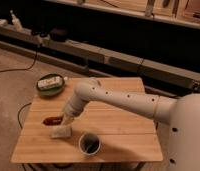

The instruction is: Place the pepper on the white sponge

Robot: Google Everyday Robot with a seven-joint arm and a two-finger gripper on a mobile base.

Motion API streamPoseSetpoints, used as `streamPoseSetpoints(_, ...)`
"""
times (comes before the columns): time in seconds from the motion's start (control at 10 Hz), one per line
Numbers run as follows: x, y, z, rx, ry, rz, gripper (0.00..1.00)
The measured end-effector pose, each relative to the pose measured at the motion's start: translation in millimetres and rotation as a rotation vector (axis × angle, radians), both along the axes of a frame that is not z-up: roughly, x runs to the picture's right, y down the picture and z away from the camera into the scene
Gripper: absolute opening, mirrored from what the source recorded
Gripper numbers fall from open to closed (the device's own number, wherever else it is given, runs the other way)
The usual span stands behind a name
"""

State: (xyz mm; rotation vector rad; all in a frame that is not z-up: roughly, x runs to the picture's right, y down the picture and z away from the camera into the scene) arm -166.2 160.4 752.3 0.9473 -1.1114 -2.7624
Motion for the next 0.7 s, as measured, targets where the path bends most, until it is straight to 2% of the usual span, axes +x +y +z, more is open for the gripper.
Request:
streamPoseSetpoints(0.2, 6, 0, 0.1, -0.001, 0.052, -0.013, 0.03)
streamPoseSetpoints(0.4, 4, 7, -3.9, -0.008, 0.093, -0.062, 0.03)
streamPoseSetpoints(0.7, -5, 24, -11.0, -0.037, 0.106, -0.132, 0.03)
